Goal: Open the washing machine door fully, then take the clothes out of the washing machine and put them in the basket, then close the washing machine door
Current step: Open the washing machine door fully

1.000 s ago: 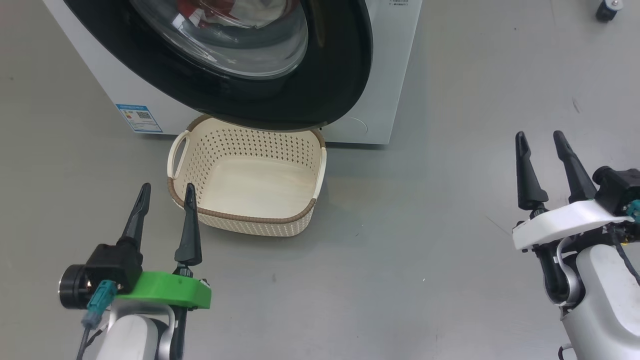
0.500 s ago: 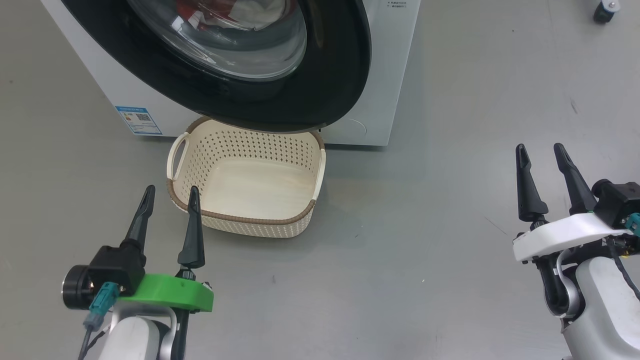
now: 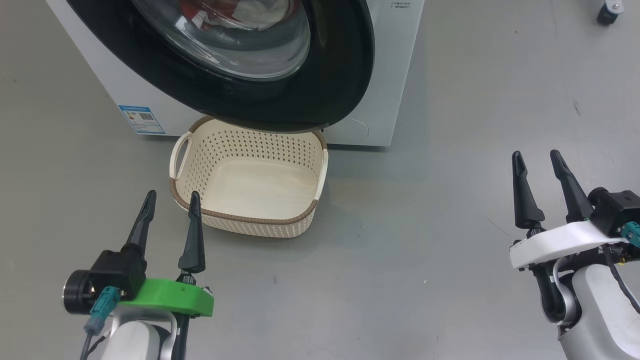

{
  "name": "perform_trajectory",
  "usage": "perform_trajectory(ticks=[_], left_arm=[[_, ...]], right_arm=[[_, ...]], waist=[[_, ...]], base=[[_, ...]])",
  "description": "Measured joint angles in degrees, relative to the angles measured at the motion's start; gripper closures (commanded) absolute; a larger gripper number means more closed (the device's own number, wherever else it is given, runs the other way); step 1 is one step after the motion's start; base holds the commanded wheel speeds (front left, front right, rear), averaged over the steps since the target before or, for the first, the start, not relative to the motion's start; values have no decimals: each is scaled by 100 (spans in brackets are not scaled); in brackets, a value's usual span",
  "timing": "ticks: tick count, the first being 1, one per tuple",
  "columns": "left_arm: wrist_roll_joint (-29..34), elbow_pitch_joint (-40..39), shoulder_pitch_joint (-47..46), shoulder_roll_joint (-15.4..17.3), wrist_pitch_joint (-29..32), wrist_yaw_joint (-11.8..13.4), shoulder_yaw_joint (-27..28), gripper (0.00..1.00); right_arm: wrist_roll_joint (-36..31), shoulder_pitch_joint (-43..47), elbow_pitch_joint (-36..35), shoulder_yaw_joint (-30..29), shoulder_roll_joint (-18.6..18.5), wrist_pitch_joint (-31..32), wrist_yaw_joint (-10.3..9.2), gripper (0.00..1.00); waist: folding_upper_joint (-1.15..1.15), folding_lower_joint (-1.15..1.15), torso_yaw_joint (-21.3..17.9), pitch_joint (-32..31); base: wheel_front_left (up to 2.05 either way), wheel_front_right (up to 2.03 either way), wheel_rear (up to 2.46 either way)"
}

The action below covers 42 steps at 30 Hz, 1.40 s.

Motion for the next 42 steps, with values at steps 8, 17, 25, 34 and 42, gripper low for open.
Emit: perform_trajectory(ticks=[8,17,25,34,42], left_arm=[[0,-4,3,0,0,-4,1,0],[0,-12,7,0,0,-4,1,0],[0,-12,9,0,0,-4,4,0],[0,-19,11,1,0,-4,5,0],[0,-24,21,1,0,-4,21,0]], right_arm=[[-13,5,-67,-38,22,-5,1,0],[-14,104,-93,-56,58,-7,1,0],[-13,113,-127,-112,119,-7,2,0],[-13,115,-166,-146,118,-7,7,0],[-14,116,-174,-166,118,-7,9,0]], waist=[[0,0,-1,-7],[0,0,5,-10],[0,0,8,-6],[0,0,12,2],[0,0,25,13]], base=[[0,0,0],[0,0,0],[0,0,0],[0,0,0],[0,0,0]])
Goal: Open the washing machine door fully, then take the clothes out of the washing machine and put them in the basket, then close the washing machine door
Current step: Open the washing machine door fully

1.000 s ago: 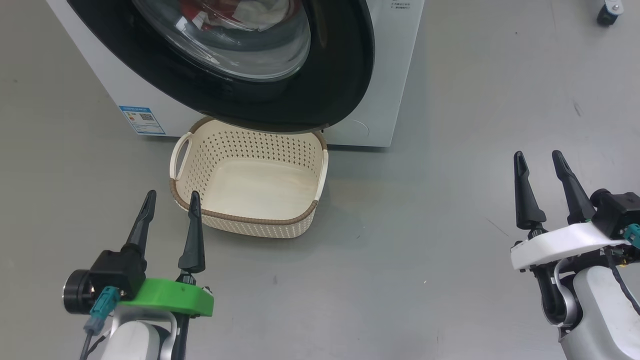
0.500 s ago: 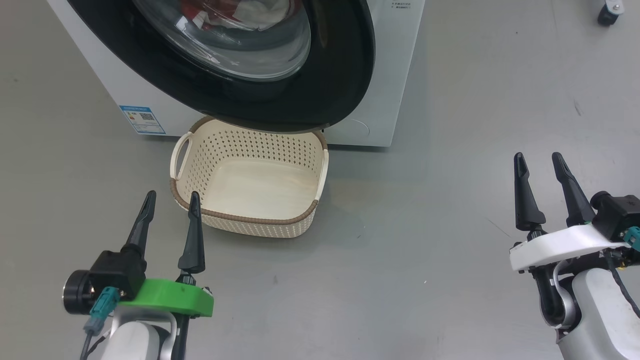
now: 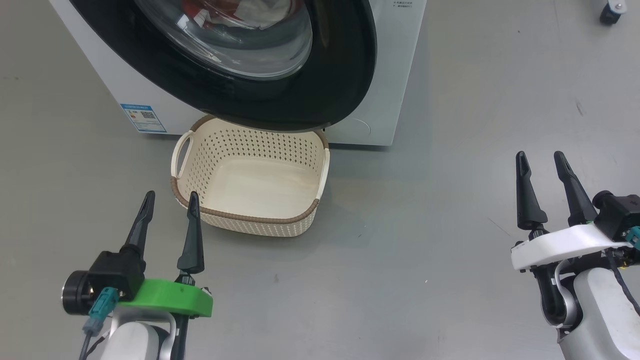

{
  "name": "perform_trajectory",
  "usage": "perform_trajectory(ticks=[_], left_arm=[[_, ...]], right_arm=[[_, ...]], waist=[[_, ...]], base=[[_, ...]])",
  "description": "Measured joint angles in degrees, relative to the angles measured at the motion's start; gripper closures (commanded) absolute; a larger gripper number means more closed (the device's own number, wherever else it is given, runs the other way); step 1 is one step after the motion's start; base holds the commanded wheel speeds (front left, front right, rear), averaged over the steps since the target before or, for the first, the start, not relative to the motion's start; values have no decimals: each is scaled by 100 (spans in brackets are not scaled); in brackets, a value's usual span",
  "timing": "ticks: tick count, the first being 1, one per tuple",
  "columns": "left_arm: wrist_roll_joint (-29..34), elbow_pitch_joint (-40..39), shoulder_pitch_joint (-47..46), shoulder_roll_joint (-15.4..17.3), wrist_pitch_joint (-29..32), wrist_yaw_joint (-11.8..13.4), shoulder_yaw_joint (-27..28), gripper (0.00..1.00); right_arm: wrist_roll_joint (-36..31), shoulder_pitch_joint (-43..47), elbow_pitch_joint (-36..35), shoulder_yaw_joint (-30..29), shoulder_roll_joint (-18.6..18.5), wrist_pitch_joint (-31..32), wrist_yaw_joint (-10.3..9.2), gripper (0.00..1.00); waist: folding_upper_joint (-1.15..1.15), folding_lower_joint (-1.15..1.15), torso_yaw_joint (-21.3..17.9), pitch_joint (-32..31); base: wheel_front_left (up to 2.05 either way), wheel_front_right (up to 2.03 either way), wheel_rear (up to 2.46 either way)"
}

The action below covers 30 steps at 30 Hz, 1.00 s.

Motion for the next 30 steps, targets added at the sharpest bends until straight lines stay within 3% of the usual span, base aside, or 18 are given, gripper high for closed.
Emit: perform_trajectory(ticks=[17,30], left_arm=[[0,-120,-2,1,0,0,-32,0],[-2,-226,-124,8,0,-29,-264,0]], right_arm=[[-145,-49,-219,37,-116,-44,33,0],[-224,-1148,-519,38,-481,275,102,0]], waist=[[0,0,16,198],[0,0,117,673]], base=[[0,0,0],[0,0,0]])
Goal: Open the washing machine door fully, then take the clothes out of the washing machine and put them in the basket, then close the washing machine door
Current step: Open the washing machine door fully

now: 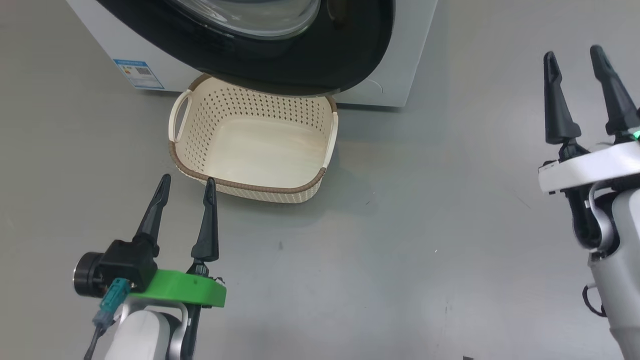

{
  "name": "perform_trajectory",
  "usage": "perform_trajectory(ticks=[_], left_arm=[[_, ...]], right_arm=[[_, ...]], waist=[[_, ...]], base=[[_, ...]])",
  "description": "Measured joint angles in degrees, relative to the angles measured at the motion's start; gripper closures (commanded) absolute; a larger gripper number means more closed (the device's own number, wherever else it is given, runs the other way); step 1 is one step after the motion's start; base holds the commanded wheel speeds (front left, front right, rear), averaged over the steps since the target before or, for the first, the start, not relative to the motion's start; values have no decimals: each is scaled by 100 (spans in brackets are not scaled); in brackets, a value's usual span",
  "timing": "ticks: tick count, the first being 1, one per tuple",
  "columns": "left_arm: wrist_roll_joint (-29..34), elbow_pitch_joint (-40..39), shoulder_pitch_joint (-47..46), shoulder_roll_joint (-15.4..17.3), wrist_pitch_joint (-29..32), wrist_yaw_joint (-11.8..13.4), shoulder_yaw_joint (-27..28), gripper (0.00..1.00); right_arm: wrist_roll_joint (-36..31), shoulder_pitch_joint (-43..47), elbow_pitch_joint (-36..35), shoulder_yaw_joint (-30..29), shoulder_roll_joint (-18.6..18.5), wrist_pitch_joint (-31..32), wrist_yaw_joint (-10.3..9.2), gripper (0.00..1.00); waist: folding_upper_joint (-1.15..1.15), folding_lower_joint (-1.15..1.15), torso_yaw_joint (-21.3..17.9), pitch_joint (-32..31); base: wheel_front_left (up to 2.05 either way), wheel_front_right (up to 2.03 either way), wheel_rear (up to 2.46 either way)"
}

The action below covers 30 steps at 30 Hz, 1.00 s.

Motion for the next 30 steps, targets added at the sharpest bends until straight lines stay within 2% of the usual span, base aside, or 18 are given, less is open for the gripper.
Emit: perform_trajectory(ticks=[5,6,7,12,15,17,19,26,30], left_arm=[[-19,-55,-235,0,0,-18,-162,0],[-35,-60,-276,1,0,-18,-183,0],[-53,-62,-318,1,0,-20,-211,0],[-57,-63,-469,0,0,-25,-327,0],[-73,-66,-570,-1,0,-26,-378,0],[-109,-73,-623,0,0,-26,-398,0],[-119,-75,-657,-1,0,-26,-444,0],[-211,-75,-771,-3,0,-23,-567,0],[-260,-74,-806,-4,0,-22,-655,0]], right_arm=[[-18,-588,-42,3,-101,252,7,0],[-1,-705,-46,2,-105,304,8,40],[44,-822,-47,-1,-107,354,8,99],[466,-1354,-12,-135,-37,628,49,100],[1624,-1534,162,-553,524,920,48,100],[2074,-1603,281,-609,797,1157,48,100],[2380,-1734,375,-683,906,1395,40,100],[3270,-2423,615,-1006,1051,2148,-258,100],[3728,-2757,737,-1098,1178,2610,-490,100]], waist=[[0,0,79,260],[0,0,100,312],[0,0,124,365],[0,0,269,600],[0,0,370,721],[0,0,437,798],[0,0,501,872],[0,0,716,1105],[0,0,826,1219]], base=[[0,0,0],[0,0,0],[0,0,0],[0,0,0],[0,0,0],[0,0,0],[0,0,0],[0,0,0],[0,0,0]])
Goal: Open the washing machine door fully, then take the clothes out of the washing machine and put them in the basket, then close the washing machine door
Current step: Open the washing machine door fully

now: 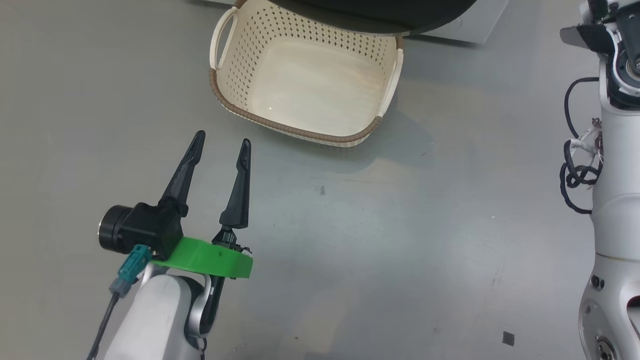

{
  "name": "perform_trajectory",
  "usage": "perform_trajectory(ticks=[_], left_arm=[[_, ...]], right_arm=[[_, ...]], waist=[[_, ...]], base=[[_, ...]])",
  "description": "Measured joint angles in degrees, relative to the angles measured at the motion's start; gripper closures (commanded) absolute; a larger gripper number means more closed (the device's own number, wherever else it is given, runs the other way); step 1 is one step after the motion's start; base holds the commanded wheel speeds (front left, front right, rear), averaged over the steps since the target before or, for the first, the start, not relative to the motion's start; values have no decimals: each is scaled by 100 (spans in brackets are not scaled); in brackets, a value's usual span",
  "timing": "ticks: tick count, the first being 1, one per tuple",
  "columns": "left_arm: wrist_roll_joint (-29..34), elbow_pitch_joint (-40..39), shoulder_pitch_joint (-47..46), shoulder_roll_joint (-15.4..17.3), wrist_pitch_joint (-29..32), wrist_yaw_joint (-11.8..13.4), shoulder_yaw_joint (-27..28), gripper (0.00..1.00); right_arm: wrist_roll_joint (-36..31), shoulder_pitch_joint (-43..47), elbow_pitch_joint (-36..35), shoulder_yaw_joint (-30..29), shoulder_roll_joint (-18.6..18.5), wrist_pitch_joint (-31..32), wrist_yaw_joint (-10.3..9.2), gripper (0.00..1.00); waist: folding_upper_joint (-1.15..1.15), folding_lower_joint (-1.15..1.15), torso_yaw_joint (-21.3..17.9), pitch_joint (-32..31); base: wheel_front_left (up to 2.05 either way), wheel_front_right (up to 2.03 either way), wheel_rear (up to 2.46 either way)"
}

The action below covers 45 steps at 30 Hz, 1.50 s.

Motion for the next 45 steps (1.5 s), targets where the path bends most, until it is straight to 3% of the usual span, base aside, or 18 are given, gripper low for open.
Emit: perform_trajectory(ticks=[9,16,45], left_arm=[[-54,9,-163,-7,0,14,-129,0],[-118,31,-187,-10,0,63,-157,0],[-225,90,-338,-15,0,158,-275,0]], right_arm=[[490,-698,294,-149,-56,705,-475,100],[1285,-945,672,-441,47,1226,-768,100],[1803,-1520,1597,-463,4,2280,-825,100]], waist=[[0,0,203,197],[0,0,287,255],[0,0,423,320]], base=[[0,0,0],[0,0,0],[0,0,0]])
